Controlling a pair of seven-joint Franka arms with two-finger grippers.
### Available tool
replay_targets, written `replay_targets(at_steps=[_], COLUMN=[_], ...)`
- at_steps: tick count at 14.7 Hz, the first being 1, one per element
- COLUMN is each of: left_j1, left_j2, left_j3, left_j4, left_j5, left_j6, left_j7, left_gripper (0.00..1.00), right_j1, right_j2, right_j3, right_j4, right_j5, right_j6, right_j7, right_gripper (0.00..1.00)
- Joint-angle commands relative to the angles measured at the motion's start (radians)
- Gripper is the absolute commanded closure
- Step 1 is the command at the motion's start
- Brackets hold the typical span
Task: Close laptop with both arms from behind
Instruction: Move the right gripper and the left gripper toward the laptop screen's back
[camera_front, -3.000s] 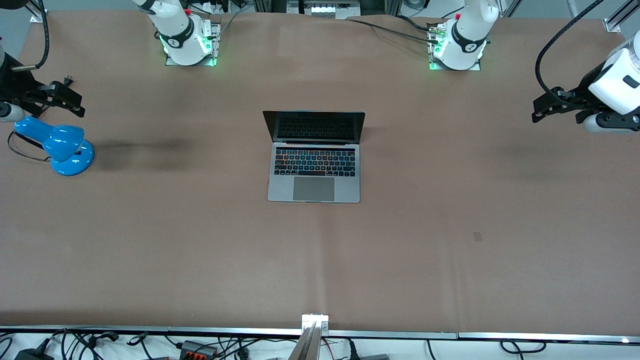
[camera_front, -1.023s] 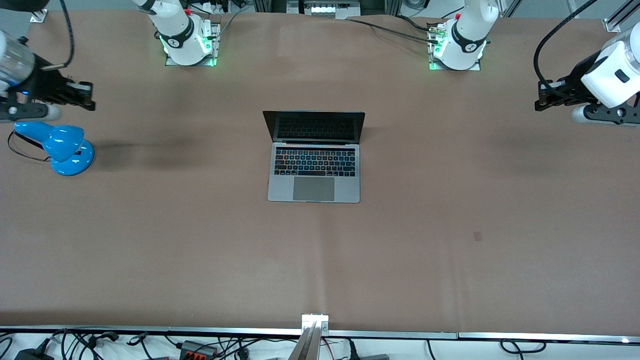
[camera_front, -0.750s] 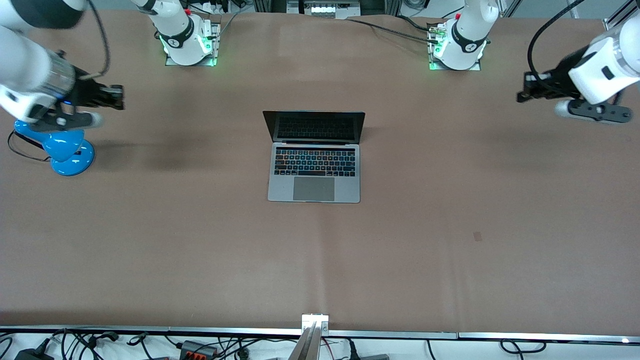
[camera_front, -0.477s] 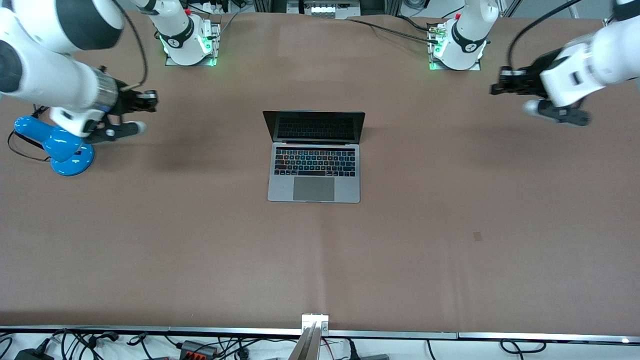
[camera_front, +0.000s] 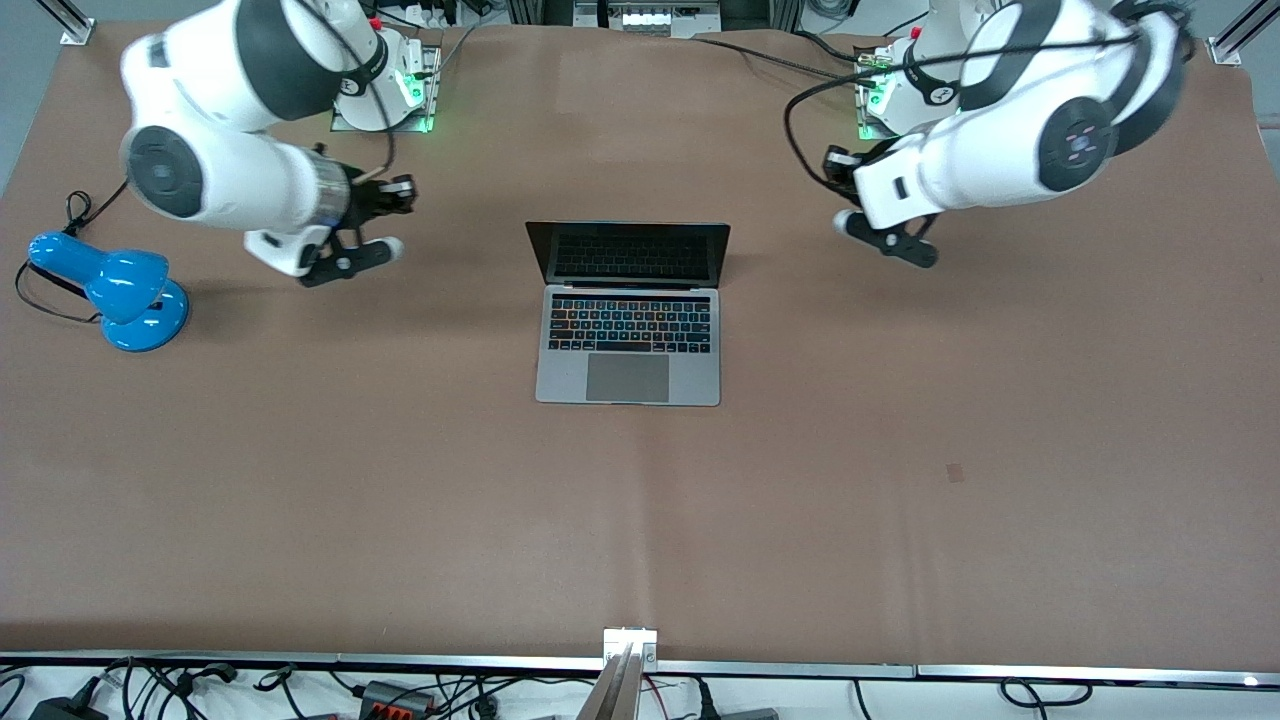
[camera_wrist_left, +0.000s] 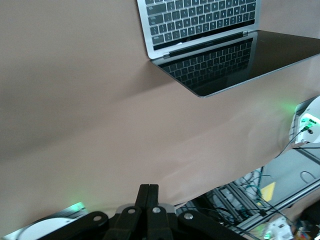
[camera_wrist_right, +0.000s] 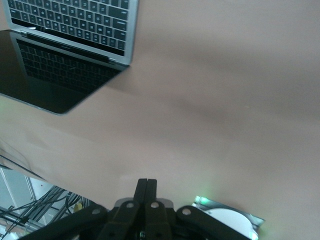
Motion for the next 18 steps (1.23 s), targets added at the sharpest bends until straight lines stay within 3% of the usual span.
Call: replay_targets(at_steps=[1, 5, 8, 10, 18], left_j1=[0.011, 0.011, 0.012, 0.011, 0.008], left_j2=[-0.019, 0.052, 0.052, 0.093, 0.207], left_j3=[-0.051, -0.105, -0.188, -0.208, -0.315], left_j4=[-0.092, -0.105, -0.187, -0.192, -0.183], left_j5=[-0.049, -0.052, -0.061, -0.106, -0.115], left_j6=[0.089, 0.124, 0.264, 0.328, 0.542], left_j7=[0.022, -0.004, -0.05, -0.07, -0.134], left_gripper=[1.0, 1.0, 1.0, 1.0, 1.0], right_j1=[0.095, 0.22, 0.295, 0.329, 0.34], right_j2=[-0.001, 0.033, 0.067, 0.087, 0.144], right_j3=[-0.009, -0.009, -0.009, -0.009, -0.011], right_j4=[-0.06, -0.06, -0.06, -0.06, -0.049], right_j5=[0.018, 0.027, 0.027, 0.027, 0.029], right_j6=[0.078, 0.121, 0.178, 0.221, 0.359], right_j7=[0.037, 0.14, 0.235, 0.293, 0.333], right_gripper=[1.0, 1.0, 1.0, 1.0, 1.0])
